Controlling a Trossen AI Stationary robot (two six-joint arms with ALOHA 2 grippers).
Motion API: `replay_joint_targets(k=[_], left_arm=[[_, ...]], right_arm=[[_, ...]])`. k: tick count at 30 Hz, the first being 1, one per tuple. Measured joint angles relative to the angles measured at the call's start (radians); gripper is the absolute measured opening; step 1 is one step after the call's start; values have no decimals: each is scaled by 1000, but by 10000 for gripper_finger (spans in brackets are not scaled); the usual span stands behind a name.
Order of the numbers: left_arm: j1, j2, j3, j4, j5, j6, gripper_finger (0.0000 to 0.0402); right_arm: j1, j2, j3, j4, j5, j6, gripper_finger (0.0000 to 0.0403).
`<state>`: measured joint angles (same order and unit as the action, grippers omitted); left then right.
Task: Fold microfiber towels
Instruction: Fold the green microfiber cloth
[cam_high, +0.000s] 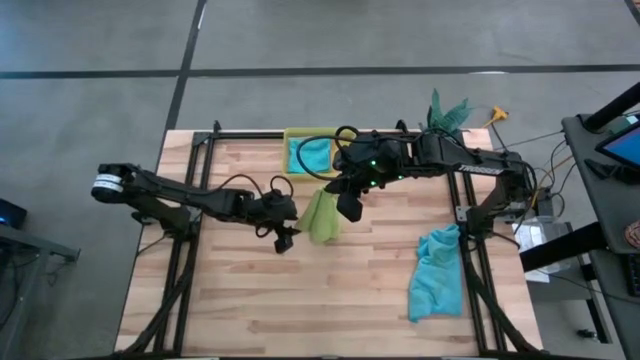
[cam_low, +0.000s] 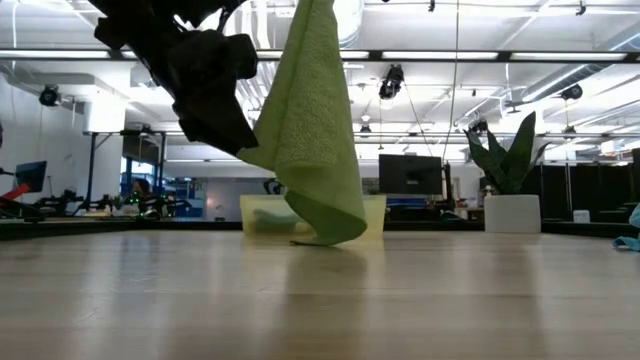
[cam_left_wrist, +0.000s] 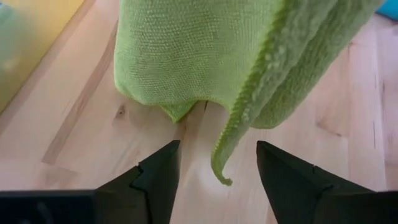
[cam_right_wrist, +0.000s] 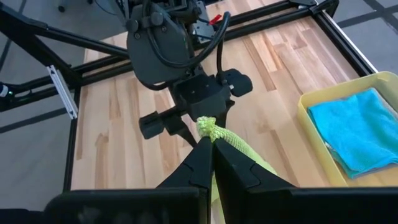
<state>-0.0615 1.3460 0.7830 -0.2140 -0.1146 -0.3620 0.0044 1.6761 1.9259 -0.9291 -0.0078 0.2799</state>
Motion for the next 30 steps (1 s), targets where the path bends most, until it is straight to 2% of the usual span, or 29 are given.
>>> replay_joint_targets(k=[7,14,21,30], left_arm=[[5,12,0,-2,0,-51,123],[9,27,0,-3,33,-107,13],[9,-23,0,-20,54,-133,1],[9,-226,2,-185,31,-155,0]], right_arm=[[0,0,0,0,0,0,8],[0,0,0,0,0,-2,8],[2,0,-2,-58,-1,-4,9],[14,-18,-3,-92,-3,2,8]])
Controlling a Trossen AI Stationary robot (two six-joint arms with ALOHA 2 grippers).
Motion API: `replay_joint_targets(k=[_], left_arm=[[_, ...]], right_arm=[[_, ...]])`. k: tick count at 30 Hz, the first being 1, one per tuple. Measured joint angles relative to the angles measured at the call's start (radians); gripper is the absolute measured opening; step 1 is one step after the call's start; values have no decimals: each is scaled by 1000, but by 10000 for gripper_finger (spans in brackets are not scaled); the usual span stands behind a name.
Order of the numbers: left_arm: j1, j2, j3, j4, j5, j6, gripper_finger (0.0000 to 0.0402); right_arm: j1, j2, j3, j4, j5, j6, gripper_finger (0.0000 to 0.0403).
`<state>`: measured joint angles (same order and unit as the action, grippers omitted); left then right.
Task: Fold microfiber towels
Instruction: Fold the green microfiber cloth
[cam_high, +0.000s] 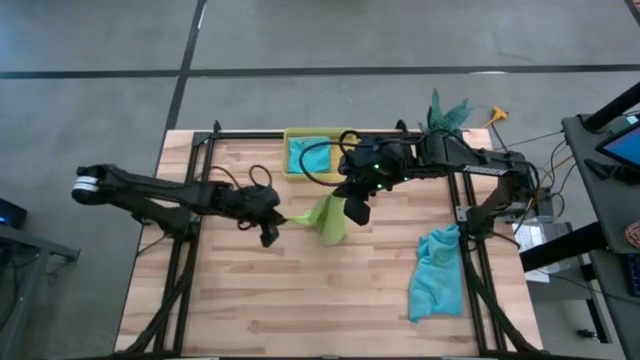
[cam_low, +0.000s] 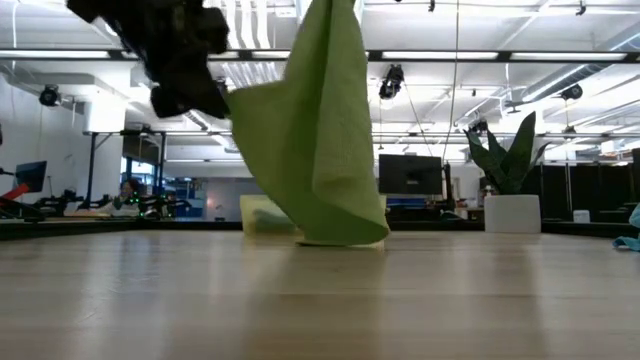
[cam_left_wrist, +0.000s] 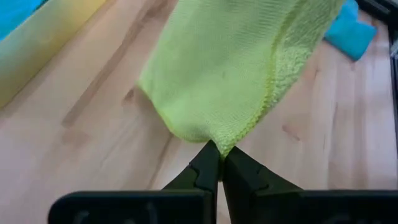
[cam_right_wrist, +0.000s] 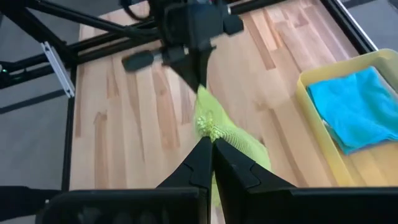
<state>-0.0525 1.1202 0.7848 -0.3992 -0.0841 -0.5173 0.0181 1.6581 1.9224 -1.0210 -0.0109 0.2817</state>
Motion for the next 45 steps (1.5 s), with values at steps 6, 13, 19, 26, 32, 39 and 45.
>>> replay_joint_targets(k=[6,13,19,26,32,39,45], left_arm=[[0,-142,27,-170,51,-4,0],[-2,-279,108,-376,125,-5,0],[-3,-347,186,-517,288,-30,0],[-25,-383,246,-549,472,-80,0],[-50,-377,290,-550,528,-84,0],[-50,-333,188,-565,469,3,0],[-78,-267,12,-517,471,-17,0]], right_arm=[[4,-10,0,-11,-30,7,8],[29,-22,0,-30,-93,91,8],[87,-25,-1,-29,-201,262,8],[222,-21,-9,8,-205,490,8],[301,-19,-18,66,-122,523,8],[264,-18,-120,34,76,414,9],[241,-13,-366,143,45,420,9]])
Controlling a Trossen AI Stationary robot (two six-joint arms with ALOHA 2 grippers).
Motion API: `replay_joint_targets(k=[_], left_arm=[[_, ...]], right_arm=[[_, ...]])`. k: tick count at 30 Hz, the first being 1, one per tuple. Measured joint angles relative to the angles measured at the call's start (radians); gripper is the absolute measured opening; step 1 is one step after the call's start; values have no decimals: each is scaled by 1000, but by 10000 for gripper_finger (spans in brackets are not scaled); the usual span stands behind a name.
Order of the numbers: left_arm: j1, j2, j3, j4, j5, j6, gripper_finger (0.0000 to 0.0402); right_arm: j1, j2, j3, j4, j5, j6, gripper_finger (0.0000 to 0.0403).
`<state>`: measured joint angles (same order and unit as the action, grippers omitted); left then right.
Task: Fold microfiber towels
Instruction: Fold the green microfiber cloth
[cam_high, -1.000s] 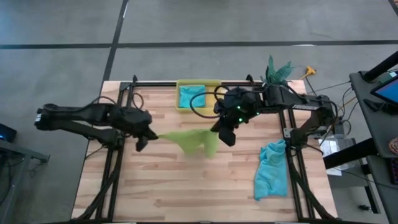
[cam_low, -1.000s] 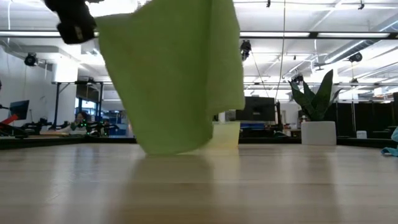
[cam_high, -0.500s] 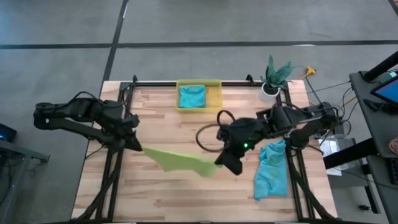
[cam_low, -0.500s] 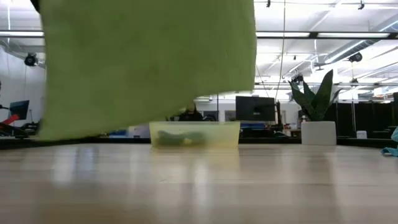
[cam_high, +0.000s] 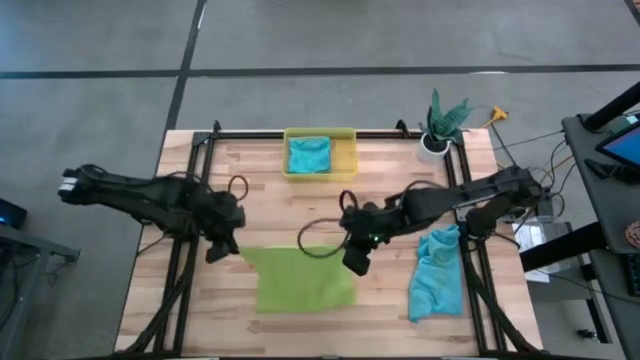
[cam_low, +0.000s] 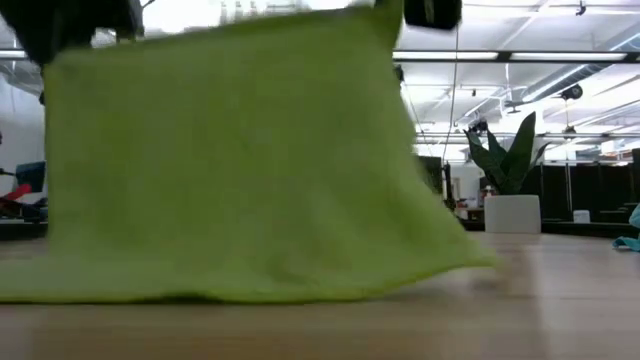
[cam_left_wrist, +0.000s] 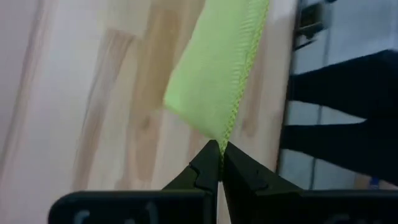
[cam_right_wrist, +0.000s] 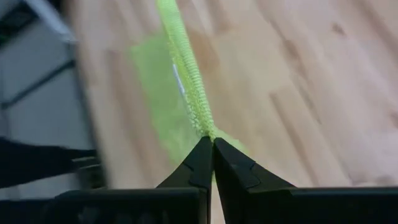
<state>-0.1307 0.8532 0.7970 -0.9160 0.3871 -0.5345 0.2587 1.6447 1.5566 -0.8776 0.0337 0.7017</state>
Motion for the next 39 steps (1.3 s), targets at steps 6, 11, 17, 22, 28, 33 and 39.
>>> replay_joint_targets(k=[6,11,17,22,28,33,39], left_arm=[[1,33,-116,173,-11,-35,0],[20,83,-154,251,-83,-30,0],[57,190,-167,311,-176,11,0],[73,293,-166,314,-180,44,0],[72,359,-166,345,-131,43,0],[72,351,-165,350,-123,42,0],[72,315,-160,357,-123,9,0]], right_arm=[[-58,0,-240,155,110,1,15],[-118,0,-376,333,97,-38,37],[-189,9,-518,557,52,-93,93],[-219,43,-572,582,45,-127,90],[-201,82,-579,614,4,-244,107],[-169,148,-531,625,38,-466,159],[-153,224,-454,601,124,-584,194]])
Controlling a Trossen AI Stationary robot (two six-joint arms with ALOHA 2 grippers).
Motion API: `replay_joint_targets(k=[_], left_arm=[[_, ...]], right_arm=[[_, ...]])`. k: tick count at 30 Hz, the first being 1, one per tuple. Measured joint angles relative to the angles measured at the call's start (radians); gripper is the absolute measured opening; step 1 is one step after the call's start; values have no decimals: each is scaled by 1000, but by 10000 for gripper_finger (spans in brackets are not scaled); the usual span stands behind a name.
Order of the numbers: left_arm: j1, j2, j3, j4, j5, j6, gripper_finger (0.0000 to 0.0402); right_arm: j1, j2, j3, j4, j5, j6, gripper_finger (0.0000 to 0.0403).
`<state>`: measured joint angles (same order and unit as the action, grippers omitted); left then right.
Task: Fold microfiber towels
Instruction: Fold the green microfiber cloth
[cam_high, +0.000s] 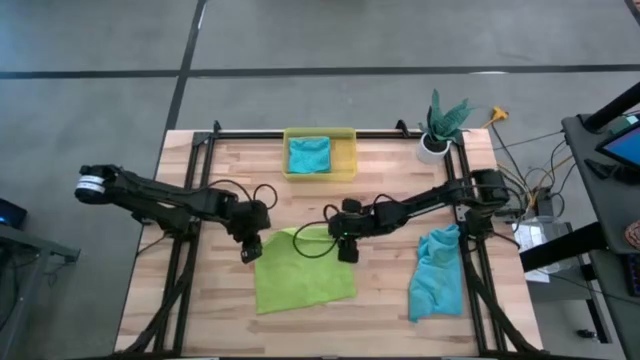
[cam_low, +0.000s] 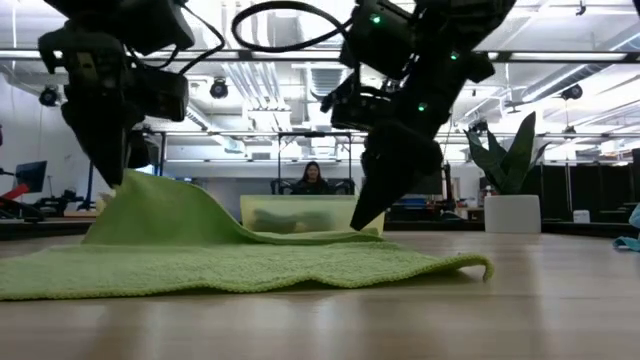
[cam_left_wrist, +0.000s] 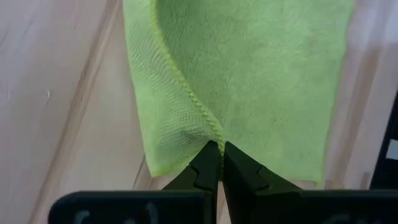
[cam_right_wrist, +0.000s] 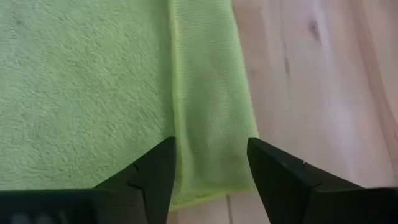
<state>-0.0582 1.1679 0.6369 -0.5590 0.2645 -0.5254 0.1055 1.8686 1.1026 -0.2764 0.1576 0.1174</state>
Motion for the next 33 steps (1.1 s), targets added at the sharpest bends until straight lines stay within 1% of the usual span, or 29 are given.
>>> replay_joint_targets(k=[4,6,9,12,15,21,25,33], left_arm=[[0,-24,-2,-1,-7,-17,0],[0,-35,-3,0,-13,-18,0],[0,-40,-3,1,-32,-18,0],[0,-36,-2,10,-35,-18,0],[0,-33,-2,36,-35,-21,0],[0,-37,-1,106,-45,-70,0],[0,-37,0,133,-46,-74,0],[0,-36,0,132,-46,-94,0]], right_arm=[[8,16,59,-79,-1,-5,191],[14,17,90,-146,0,-1,185],[32,4,113,-192,1,-13,175],[50,-3,109,-169,0,-38,166],[62,-1,74,-155,-7,-55,159],[58,-1,23,-152,4,-19,143],[57,-1,5,-109,3,-16,124],[53,-1,-10,-46,3,-13,85]])
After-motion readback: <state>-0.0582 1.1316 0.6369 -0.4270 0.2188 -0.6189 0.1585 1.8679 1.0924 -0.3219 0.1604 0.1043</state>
